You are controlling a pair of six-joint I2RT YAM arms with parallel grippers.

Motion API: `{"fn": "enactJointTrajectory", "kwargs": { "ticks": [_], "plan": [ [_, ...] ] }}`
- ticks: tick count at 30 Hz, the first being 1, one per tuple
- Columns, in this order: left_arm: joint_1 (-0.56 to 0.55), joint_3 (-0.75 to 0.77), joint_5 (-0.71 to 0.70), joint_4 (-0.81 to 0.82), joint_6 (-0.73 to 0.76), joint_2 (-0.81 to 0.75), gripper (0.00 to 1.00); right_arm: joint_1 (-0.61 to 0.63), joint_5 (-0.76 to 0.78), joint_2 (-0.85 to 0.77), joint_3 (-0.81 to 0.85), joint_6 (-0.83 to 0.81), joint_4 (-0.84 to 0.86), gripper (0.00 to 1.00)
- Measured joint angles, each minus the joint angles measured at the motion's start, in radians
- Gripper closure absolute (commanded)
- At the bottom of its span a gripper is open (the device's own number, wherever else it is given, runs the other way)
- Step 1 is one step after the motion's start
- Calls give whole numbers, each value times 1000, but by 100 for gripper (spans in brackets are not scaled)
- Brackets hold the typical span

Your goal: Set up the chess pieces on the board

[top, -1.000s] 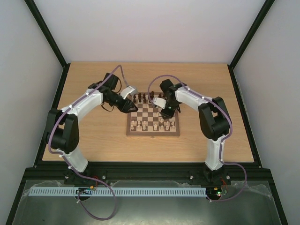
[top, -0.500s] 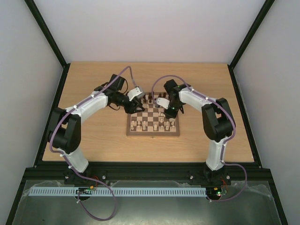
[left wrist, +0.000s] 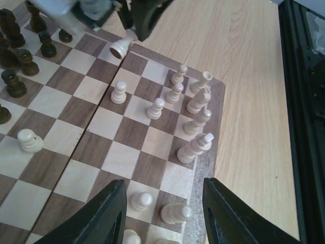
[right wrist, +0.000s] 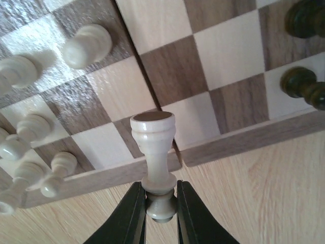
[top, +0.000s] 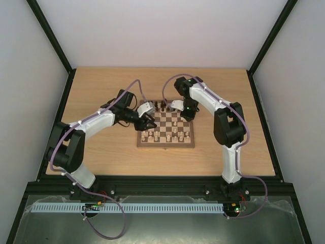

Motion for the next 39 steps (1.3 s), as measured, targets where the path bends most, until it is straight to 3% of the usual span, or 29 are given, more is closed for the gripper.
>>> {"fn": "enactJointTrajectory", "kwargs": {
  "ticks": [4,13,39],
  "plan": [
    [0,-75,1,59,-45,-74,56,2,64,60,100,-9,-92,89],
    [24,-127,-19,98,-104,-179,55,50,289,56,50,-83,-162,89],
    [51,-251,-64,172,-189,-268,55,253,653,109,3,-77,-169,85]
  ]
}}
